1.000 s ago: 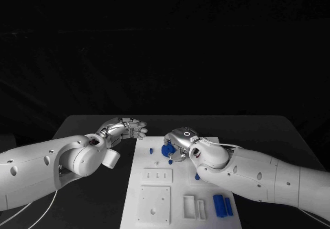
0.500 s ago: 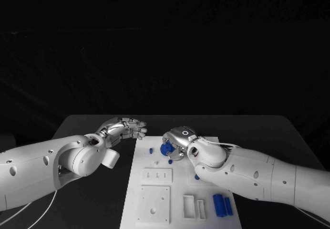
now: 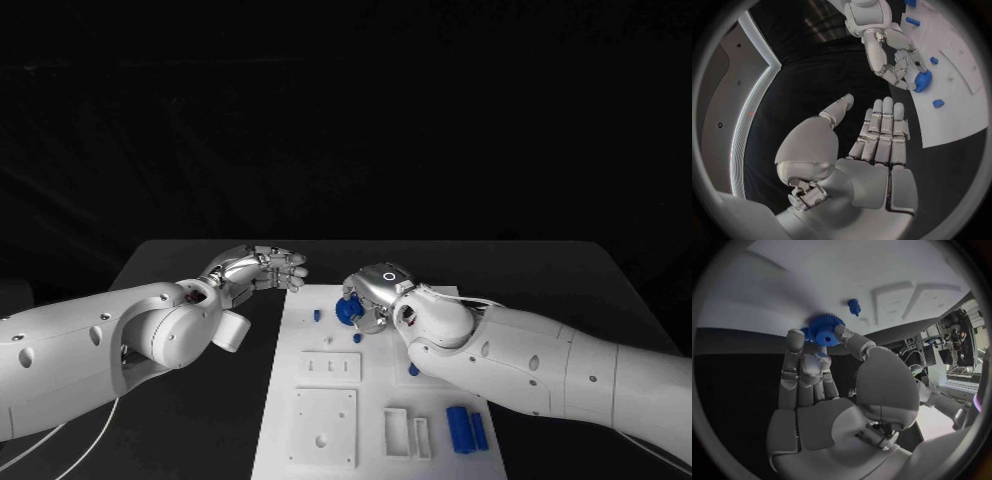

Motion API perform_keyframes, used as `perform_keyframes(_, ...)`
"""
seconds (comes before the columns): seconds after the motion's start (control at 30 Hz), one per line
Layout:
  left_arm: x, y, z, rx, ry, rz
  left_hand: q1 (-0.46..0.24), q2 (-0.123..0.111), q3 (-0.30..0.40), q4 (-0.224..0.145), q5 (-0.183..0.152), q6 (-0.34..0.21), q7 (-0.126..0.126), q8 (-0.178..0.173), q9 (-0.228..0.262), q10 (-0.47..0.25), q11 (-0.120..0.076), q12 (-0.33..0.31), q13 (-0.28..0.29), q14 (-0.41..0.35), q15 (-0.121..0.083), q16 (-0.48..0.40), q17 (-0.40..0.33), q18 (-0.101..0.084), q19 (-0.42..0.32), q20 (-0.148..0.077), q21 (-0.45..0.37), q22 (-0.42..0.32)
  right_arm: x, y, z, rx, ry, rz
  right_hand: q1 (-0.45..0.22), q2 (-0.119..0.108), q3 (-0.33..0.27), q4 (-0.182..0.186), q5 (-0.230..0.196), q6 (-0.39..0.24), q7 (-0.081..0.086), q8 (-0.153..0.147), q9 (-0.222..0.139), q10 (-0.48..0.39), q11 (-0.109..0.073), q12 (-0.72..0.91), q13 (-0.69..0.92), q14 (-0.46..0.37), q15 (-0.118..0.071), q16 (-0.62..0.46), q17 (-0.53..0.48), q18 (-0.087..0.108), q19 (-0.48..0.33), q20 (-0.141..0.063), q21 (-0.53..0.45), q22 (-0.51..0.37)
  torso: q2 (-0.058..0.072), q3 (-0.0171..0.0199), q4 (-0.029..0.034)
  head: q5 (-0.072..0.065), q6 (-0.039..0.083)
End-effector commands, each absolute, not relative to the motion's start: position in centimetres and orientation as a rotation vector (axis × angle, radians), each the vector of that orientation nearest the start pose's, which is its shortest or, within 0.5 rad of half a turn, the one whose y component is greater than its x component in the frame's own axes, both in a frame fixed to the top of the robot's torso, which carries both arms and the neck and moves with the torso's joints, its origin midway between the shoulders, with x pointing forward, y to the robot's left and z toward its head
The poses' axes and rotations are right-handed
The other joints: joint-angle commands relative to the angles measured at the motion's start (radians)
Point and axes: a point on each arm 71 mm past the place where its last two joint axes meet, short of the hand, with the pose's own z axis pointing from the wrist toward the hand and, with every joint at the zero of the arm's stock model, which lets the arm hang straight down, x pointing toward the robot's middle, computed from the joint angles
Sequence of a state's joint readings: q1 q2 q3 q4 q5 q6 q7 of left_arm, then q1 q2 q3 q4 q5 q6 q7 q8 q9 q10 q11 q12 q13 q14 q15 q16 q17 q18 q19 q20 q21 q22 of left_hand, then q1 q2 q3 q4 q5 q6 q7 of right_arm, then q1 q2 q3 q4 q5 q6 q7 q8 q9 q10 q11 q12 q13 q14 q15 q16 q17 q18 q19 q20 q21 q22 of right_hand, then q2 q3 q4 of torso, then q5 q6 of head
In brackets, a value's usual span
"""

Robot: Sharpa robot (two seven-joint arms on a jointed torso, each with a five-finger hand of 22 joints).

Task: Assemble the parts on the task board

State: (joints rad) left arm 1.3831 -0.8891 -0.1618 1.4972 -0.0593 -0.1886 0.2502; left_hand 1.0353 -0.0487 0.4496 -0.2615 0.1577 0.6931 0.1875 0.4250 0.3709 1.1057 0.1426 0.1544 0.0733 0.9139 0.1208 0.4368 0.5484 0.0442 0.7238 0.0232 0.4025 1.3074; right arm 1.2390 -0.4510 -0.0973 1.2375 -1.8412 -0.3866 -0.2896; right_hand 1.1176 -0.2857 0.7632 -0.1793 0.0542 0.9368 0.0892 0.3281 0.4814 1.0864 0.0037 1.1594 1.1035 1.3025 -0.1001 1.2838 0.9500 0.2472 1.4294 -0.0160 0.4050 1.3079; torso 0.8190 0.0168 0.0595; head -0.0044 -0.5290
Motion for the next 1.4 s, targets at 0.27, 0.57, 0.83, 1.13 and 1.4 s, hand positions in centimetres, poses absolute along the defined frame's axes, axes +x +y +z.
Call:
perform_keyframes(0.27,50.49,23.26,-14.13,-0.971,1.595,-1.488,-0.009,0.002,0.001,-0.007,-0.001,-0.009,0.023,-0.005,0.0,0.0,0.003,-0.004,-0.002,0.003,0.001,-0.005,0.002,0.016,-0.007,-0.001,0.003,0.013,52.35,-8.29,-19.03,-0.459,1.477,0.404,0.006,-0.002,-0.002,0.008,-0.006,0.011,0.026,-0.001,0.002,-0.008,-0.001,-0.002,-0.002,-0.002,-0.006,-0.008,0.001,0.015,0.034,-0.032,-0.005,0.017,0.0,0.0015,-0.0002,0.0,-0.003)
perform_keyframes(0.57,50.49,23.22,-14.13,-0.97,1.596,-1.488,-0.009,0.002,0.001,-0.007,-0.001,-0.009,0.023,-0.005,0.0,0.0,0.003,-0.004,-0.001,0.003,0.001,-0.005,0.002,0.016,-0.007,-0.001,0.003,0.013,52.31,-8.2,-19.06,-0.429,1.492,0.455,-0.019,-0.009,-0.04,0.003,-0.006,-0.095,0.058,-0.062,-0.022,-0.017,0.028,-0.003,-0.002,-0.002,0.021,-0.01,0.006,0.015,0.029,-0.031,-0.007,0.019,0.0,0.0012,0.0007,0.0,-0.004)
perform_keyframes(0.83,50.56,23.28,-14.09,-0.97,1.585,-1.484,-0.008,0.005,0.003,-0.007,0.0,-0.01,0.023,-0.005,0.0,0.0,0.003,-0.004,-0.001,0.004,0.001,-0.005,0.002,0.016,-0.006,-0.001,0.004,0.013,52.34,-8.57,-19.17,-0.405,1.516,0.477,-0.019,-0.003,-0.032,0.01,0.205,-0.153,0.076,-0.094,-0.038,-0.022,0.047,0.002,-0.002,-0.002,0.04,-0.009,0.014,0.015,0.033,-0.03,-0.009,0.018,0.0,0.0002,0.0019,0.0,-0.005)
perform_keyframes(1.13,50.57,23.25,-14.12,-0.971,1.588,-1.484,-0.009,0.008,0.006,-0.006,0.009,-0.01,0.023,-0.005,0.0,0.0,0.003,-0.005,-0.001,0.004,0.001,-0.005,0.003,0.016,-0.006,-0.001,0.004,0.013,52.24,-8.58,-19.24,-0.395,1.534,0.503,0.01,0.059,0.01,-0.013,0.391,-0.135,0.071,-0.081,-0.034,-0.022,0.041,0.007,-0.005,-0.003,0.034,-0.011,0.02,0.015,0.032,-0.028,-0.01,0.019,0.0,0.0009,0.0007,0.003,-0.006)
perform_keyframes(1.4,50.54,23.26,-14.12,-0.971,1.589,-1.484,-0.01,0.009,0.007,-0.006,0.013,-0.01,0.023,-0.005,0.0,0.0,0.003,-0.005,-0.001,0.004,0.001,-0.005,0.003,0.016,-0.006,-0.001,0.004,0.014,52.37,-8.95,-19.37,-0.39,1.549,0.494,-0.005,0.09,0.034,-0.042,0.429,-0.11,0.07,-0.068,-0.032,-0.022,0.041,0.009,-0.007,-0.003,0.034,-0.013,0.024,0.015,0.031,-0.026,-0.007,0.021,-0.001,0.0002,-0.0005,0.004,-0.006)
